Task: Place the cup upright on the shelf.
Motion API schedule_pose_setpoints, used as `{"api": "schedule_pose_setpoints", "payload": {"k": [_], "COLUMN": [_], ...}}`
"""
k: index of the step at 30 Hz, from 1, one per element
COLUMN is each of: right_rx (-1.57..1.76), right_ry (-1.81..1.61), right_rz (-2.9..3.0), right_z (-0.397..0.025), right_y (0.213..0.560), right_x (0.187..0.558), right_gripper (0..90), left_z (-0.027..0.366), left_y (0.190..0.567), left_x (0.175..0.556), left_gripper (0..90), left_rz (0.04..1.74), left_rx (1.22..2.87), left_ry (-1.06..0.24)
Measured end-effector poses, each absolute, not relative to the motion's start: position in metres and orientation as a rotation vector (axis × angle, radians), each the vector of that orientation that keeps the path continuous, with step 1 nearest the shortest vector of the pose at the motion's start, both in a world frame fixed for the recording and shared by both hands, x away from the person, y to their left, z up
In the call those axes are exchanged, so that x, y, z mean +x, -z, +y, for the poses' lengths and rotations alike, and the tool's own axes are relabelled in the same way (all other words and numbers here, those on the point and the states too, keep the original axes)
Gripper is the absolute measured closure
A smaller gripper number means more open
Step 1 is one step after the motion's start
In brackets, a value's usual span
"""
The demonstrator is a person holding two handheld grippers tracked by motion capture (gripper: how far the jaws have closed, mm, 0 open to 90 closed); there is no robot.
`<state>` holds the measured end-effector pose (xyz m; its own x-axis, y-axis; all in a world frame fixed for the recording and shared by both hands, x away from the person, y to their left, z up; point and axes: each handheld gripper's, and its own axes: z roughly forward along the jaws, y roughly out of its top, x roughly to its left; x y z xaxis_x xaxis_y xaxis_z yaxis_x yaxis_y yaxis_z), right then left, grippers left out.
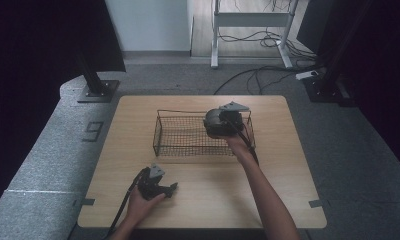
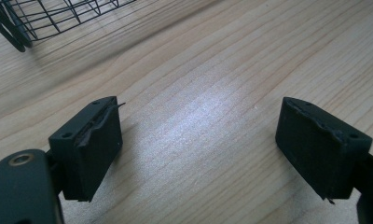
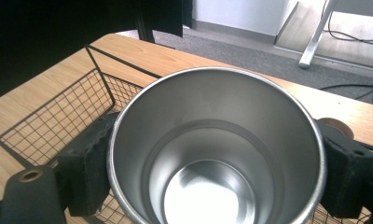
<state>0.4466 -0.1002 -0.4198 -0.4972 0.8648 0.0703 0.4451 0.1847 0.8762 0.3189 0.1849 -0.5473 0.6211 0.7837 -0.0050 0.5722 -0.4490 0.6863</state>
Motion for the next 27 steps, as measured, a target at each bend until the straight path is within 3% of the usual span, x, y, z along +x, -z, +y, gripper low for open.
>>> {"api": "schedule_pose_setpoints", "payload": {"k": [27], "right_rx": [1.341], "right_ry": [-1.172], "right_rz": [2.073], "right_z": [-0.095], "right_y": [0.462], "right_x": [0.468], "right_gripper": [14.0], "left_z": [0.185], "left_y": [0.547], "left_x": [0.319], "left_gripper": [14.5], "left_rz": [1.058], "left_rx": [2.185], "left_ry": [-0.412]}}
